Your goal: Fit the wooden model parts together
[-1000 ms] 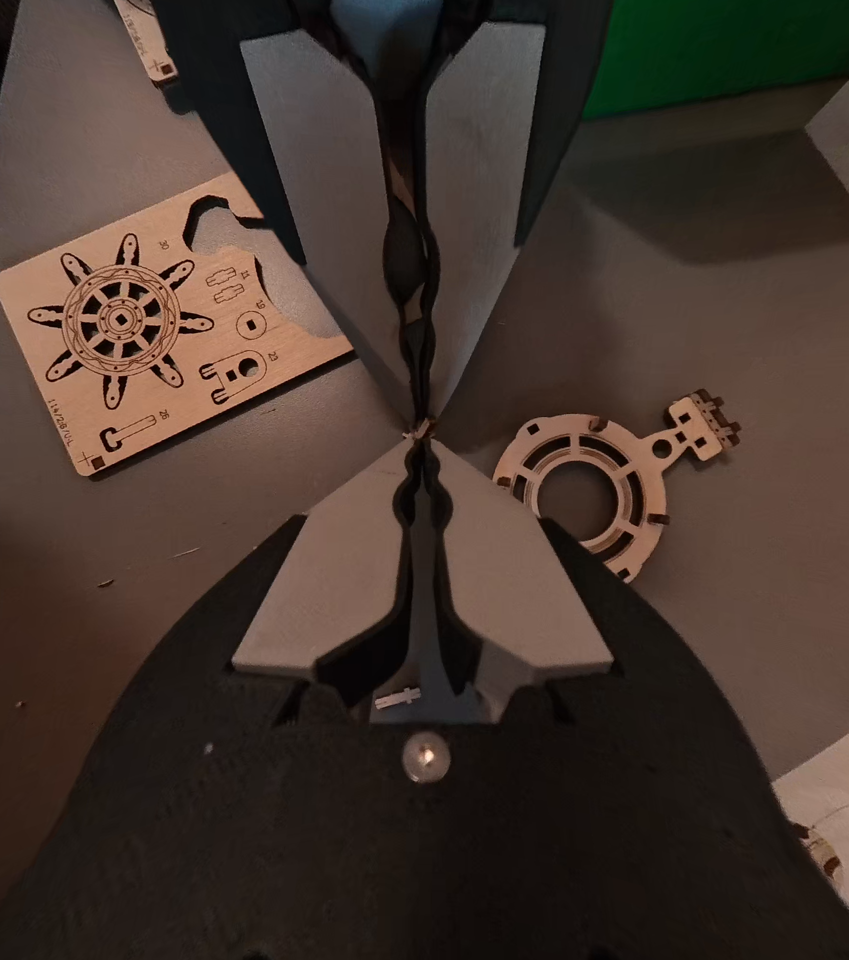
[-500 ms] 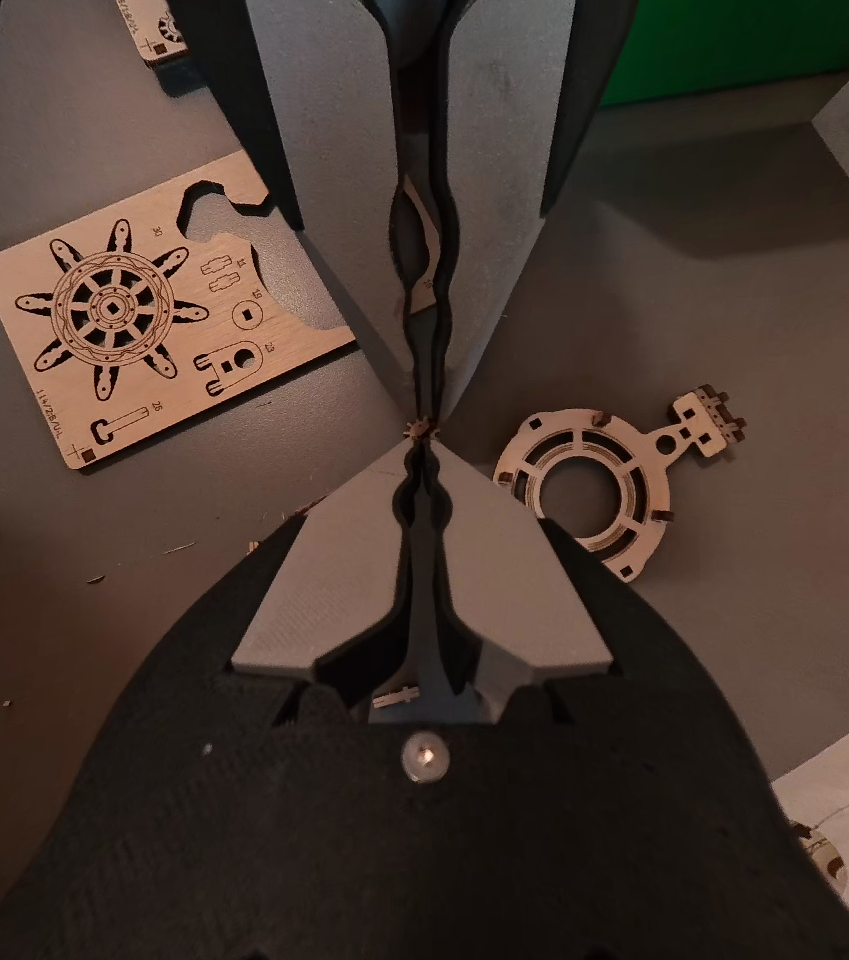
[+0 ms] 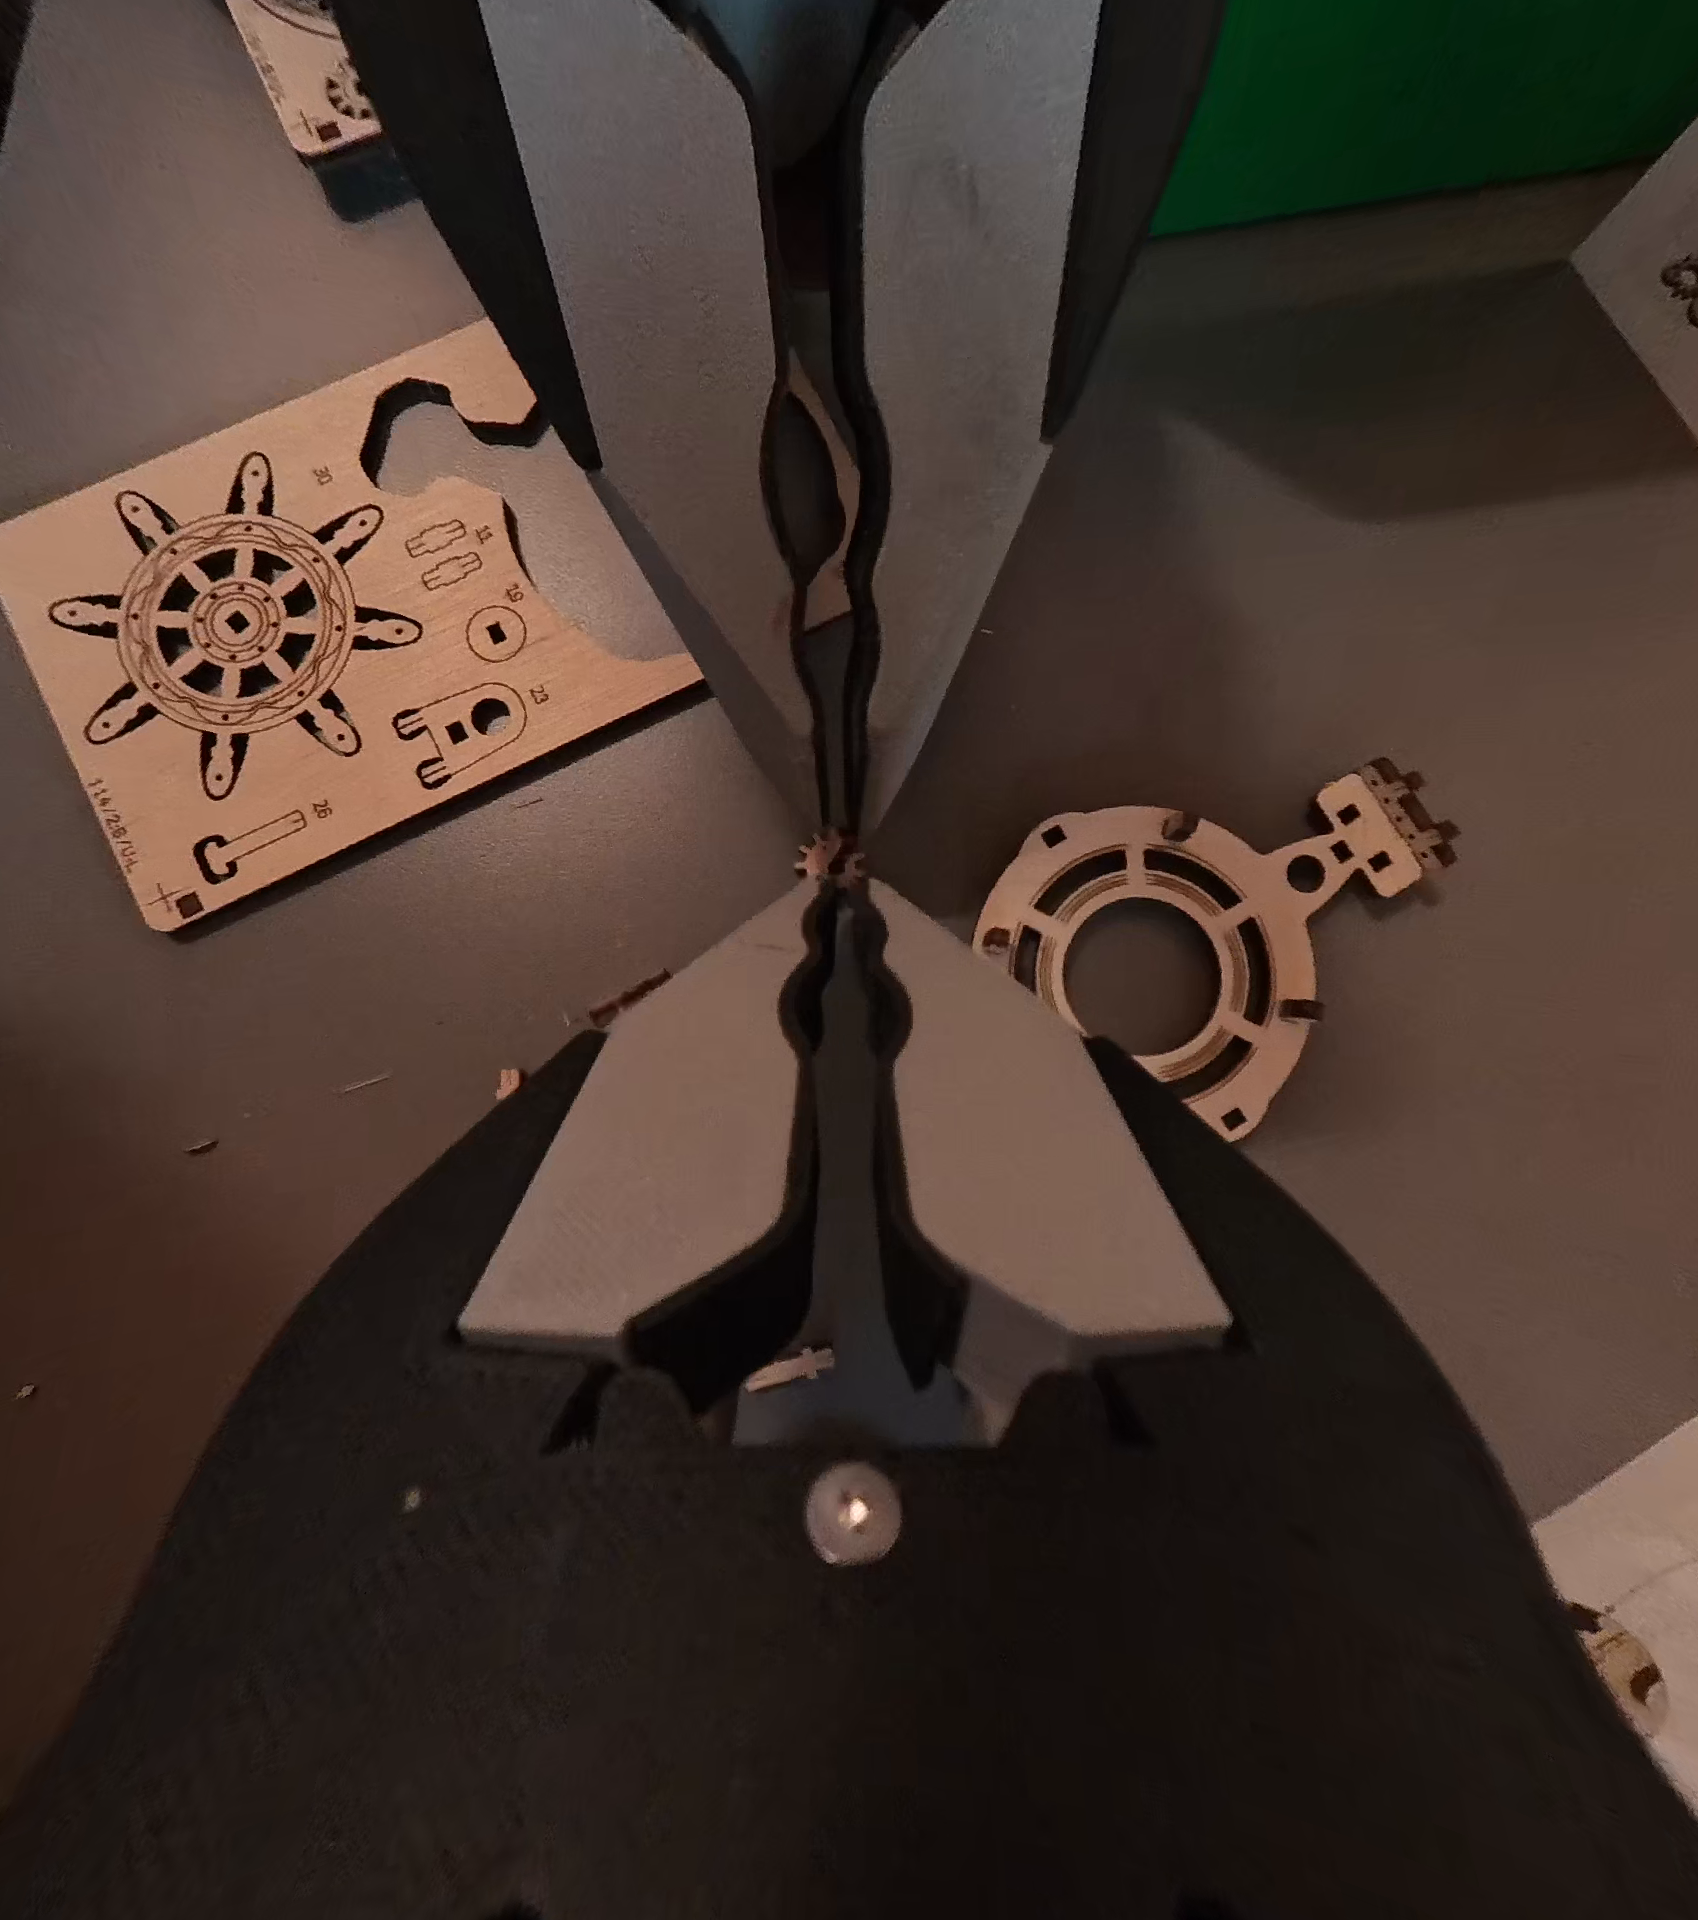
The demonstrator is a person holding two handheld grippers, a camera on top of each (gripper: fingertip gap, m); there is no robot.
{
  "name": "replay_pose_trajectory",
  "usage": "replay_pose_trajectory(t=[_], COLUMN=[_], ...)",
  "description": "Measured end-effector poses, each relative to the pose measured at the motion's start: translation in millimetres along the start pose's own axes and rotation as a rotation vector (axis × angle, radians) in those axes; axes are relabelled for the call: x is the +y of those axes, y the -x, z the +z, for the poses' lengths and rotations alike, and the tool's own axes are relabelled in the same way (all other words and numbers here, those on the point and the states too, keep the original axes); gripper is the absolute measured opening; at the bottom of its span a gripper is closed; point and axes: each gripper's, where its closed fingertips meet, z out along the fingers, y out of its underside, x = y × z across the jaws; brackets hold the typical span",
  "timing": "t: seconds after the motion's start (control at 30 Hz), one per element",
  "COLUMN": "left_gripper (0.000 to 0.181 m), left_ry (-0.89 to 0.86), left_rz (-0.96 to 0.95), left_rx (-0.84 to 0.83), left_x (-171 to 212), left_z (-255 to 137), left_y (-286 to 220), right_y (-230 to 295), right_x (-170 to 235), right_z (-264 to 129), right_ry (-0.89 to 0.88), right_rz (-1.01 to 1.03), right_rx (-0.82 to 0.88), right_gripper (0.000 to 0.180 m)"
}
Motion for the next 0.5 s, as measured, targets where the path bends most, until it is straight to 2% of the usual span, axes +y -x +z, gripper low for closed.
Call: replay_pose_trajectory(t=[0.5], left_gripper=[0.0], left_ry=[0.005], left_rz=[0.014], left_rx=[0.002], left_x=[-0.1], left_z=[1.6], left_y=[-2.5], right_y=[6.5], right_x=[-3.7], right_z=[4.0], right_ry=[-0.035], right_rz=[0.04], right_rx=[-0.063], right_gripper=[0.0])
